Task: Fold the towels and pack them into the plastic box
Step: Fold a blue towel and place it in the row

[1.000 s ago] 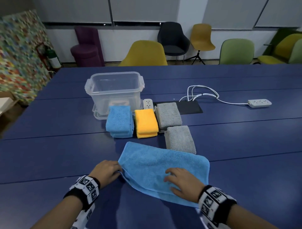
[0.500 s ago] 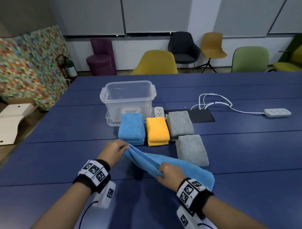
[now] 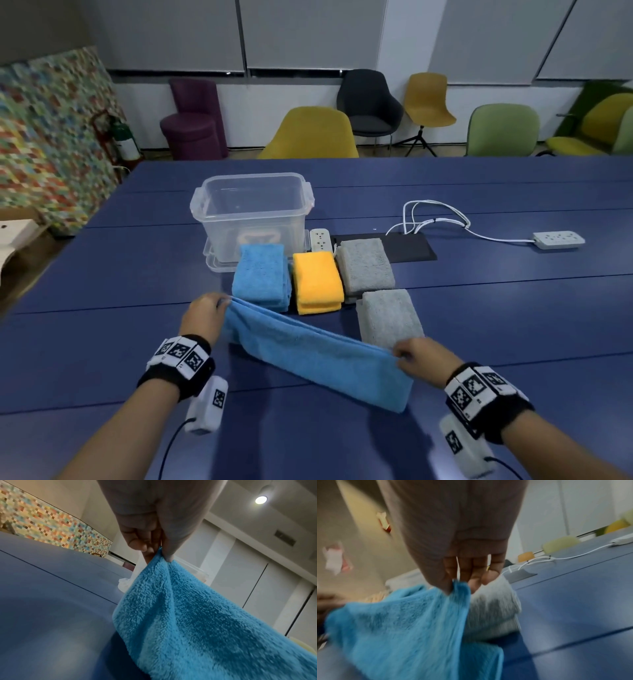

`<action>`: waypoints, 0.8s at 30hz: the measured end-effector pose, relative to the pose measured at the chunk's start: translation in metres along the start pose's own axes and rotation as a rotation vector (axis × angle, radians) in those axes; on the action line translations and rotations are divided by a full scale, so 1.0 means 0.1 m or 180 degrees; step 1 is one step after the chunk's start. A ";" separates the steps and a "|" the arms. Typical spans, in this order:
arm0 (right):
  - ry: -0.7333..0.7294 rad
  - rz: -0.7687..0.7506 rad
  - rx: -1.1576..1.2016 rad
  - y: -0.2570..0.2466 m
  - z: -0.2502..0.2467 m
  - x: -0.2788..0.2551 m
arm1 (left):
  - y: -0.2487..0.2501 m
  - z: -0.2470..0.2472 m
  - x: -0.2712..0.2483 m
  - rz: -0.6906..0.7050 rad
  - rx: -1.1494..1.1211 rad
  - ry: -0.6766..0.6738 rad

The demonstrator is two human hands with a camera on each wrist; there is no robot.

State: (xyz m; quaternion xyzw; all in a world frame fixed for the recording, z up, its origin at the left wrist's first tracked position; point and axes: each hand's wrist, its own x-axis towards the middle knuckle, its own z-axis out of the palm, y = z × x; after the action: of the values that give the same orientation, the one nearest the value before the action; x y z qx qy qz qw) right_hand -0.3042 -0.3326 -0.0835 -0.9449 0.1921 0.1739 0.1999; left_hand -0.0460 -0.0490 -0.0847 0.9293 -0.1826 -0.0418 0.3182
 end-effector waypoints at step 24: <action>0.2317 -0.0032 0.0556 0.37 -0.95 -1.12 | 0.67 -0.74 -0.71 0.0999 -0.0395 0.0731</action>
State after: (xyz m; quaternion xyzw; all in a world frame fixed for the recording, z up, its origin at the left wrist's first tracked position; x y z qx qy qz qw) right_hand -0.3933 -0.3736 0.0321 -0.9252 0.2600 -0.1914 0.1992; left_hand -0.1189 -0.0295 0.0116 0.8667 -0.2848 0.1034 0.3963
